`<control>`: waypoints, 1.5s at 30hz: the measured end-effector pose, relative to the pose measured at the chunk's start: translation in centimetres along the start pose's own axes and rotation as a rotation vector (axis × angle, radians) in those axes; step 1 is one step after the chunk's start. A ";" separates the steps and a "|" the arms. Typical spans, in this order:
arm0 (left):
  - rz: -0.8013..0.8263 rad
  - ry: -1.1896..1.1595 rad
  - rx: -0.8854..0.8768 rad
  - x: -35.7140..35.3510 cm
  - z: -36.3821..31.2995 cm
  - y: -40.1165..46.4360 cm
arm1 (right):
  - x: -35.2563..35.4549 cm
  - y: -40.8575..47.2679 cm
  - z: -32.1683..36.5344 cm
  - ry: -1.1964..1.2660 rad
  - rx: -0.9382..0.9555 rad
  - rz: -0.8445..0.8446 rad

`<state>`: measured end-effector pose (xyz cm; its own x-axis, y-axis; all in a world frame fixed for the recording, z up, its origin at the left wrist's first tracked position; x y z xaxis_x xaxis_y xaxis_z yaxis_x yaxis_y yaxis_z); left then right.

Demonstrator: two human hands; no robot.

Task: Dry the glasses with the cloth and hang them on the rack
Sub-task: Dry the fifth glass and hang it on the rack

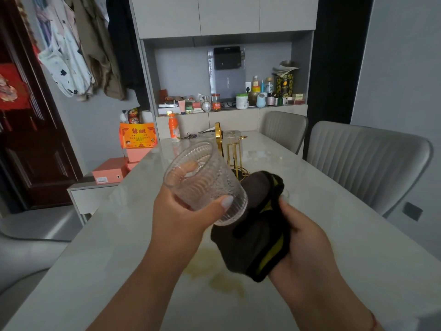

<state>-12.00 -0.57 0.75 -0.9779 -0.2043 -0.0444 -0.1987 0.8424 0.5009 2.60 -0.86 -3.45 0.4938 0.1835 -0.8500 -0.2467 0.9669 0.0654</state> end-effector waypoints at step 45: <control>0.051 -0.169 0.428 -4.4 0.2 4.3 | -1.8 3.8 9.0 -0.681 0.721 0.006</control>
<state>-8.56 4.05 2.87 -0.9769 -0.1032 -0.1869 -0.1245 0.9865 0.1061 8.27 4.04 2.98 0.9236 0.0331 -0.3819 0.2040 0.8010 0.5628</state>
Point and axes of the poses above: each hand's wrist, its own y-axis towards the middle knuckle, its own x-axis out of the back of the hand, z = x × y, the point moved 5 cm from there along y, towards the middle knuckle, and after that the axes turned 7 degrees about x, right-handed, at the moved point
